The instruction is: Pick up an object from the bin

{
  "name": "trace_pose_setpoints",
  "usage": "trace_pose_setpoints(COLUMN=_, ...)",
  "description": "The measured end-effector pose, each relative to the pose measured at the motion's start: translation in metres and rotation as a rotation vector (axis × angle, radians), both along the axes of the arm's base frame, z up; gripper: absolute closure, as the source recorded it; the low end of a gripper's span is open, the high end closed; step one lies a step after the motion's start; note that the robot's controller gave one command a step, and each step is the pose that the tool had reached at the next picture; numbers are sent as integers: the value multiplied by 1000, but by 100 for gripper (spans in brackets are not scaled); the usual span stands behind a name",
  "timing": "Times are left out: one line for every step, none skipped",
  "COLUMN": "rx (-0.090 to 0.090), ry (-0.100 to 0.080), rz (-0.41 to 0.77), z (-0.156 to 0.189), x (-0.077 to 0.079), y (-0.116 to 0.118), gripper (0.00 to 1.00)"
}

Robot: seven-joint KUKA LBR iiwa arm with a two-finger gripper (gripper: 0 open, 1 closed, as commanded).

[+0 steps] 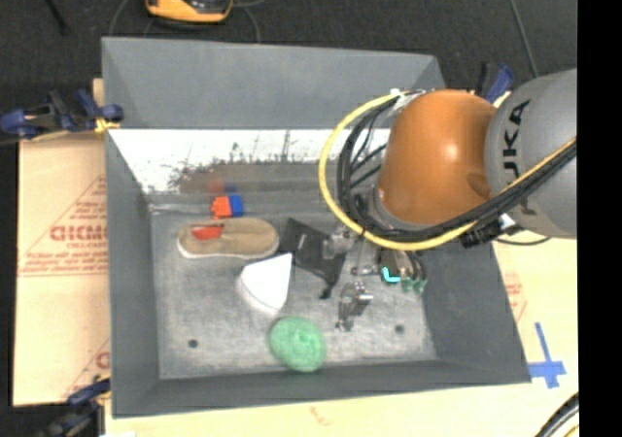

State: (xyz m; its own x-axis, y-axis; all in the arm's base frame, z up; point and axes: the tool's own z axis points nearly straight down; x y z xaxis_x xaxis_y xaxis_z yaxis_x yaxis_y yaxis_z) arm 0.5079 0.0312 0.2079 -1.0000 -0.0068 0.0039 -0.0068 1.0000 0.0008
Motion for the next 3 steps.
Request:
trace_pose_setpoints(rx=0, ry=-7, rz=-1, z=3, x=2, y=0, gripper=0)
trace_pose_setpoints(rx=1, ry=-14, rz=-37, z=-57, x=45, y=-16, gripper=0)
trace_pose_setpoints(rx=-1, ry=-4, rz=90, z=-68, x=88, y=-48, gripper=0)
